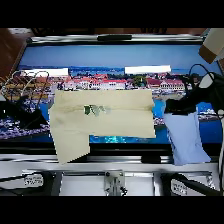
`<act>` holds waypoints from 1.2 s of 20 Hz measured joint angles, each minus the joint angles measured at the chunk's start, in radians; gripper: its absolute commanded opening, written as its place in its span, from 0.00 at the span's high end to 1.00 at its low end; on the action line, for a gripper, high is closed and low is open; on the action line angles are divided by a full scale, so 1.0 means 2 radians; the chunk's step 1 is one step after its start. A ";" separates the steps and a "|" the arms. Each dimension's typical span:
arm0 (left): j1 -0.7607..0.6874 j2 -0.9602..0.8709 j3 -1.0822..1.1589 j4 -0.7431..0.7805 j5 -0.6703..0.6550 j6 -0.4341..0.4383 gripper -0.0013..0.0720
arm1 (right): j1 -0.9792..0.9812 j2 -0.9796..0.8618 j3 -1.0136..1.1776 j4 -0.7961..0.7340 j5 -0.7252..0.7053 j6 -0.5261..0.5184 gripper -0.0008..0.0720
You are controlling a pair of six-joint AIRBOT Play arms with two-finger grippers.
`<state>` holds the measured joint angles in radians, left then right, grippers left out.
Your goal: Fold the shirts.
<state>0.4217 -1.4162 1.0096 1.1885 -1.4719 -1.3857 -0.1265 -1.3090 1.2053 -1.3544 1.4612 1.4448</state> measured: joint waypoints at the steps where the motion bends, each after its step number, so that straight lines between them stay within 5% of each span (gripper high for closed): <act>1: 0.007 0.022 -0.041 -0.001 0.014 0.008 0.45 | -0.005 0.016 -0.013 -0.002 0.002 -0.002 0.31; 9: 0.019 0.082 -0.206 -0.069 0.102 0.064 0.46 | -0.015 0.060 -0.062 0.003 -0.002 0.000 0.30; 10: 0.016 0.084 -0.215 -0.081 0.109 0.068 0.51 | -0.015 0.061 -0.068 0.004 -0.006 0.001 0.30; 12: 0.009 0.085 -0.228 -0.089 0.130 0.074 0.91 | -0.015 0.062 -0.084 0.008 -0.008 0.005 0.30; 13: 0.007 0.084 -0.231 -0.092 0.136 0.076 0.94 | -0.015 0.063 -0.094 0.010 -0.015 0.006 0.30; 24: 0.001 0.100 -0.241 -0.097 0.160 0.094 0.94 | 0.019 0.036 -0.205 0.071 -0.113 0.005 0.30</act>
<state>0.4229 -1.2163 0.5270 0.9936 -1.1526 -1.1984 -0.0879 -1.2377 0.7948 -1.2118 1.2358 1.4551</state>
